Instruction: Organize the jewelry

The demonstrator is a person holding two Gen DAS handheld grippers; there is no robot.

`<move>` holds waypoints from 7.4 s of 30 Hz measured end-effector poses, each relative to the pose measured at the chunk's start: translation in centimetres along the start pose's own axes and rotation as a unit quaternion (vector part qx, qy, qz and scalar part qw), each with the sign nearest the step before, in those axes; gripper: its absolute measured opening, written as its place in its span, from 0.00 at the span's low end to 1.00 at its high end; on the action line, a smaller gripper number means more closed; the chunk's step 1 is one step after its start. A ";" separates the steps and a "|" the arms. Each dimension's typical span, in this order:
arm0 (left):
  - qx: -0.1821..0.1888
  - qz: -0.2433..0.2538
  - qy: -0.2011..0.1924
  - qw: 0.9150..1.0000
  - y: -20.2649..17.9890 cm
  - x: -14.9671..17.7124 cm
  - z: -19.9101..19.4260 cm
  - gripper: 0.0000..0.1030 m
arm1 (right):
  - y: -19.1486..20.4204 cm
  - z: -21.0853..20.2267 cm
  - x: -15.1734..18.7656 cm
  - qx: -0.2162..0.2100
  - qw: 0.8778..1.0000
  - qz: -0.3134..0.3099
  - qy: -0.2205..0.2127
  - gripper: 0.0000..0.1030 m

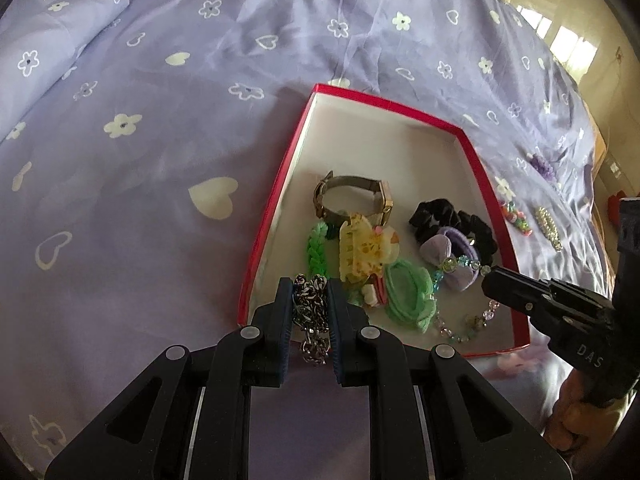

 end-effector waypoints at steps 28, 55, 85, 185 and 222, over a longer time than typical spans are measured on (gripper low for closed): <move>-0.007 0.009 0.010 1.000 -0.7 0.4 0.9 0.14 | -0.5 1.0 0.6 0.012 1.000 -0.001 0.019 0.08; -0.007 0.010 0.010 1.000 -1.2 0.4 0.6 0.44 | -0.7 0.3 0.3 0.007 1.000 0.011 0.005 0.38; -0.028 -0.024 -0.066 0.997 -1.9 4.9 -7.8 0.90 | -0.1 -7.6 3.6 -0.022 0.991 0.069 -0.109 0.79; -0.119 0.047 -0.160 0.979 -3.2 8.8 -15.5 1.00 | 5.1 -12.5 6.3 0.105 0.989 -0.028 -0.099 1.00; -0.114 0.048 -0.158 0.980 -3.7 9.4 -15.3 1.00 | 5.5 -12.5 6.5 0.104 0.989 -0.028 -0.098 1.00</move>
Point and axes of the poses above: each gripper's, at about its wrist camera, not at the fingertips, and z roughly the way its jaws point, y to its left, x to its underside, the point moved 5 cm from there along z, roughly the way its jaws point, and after that the axes turned 8 degrees about -z, right-handed, at the moved point
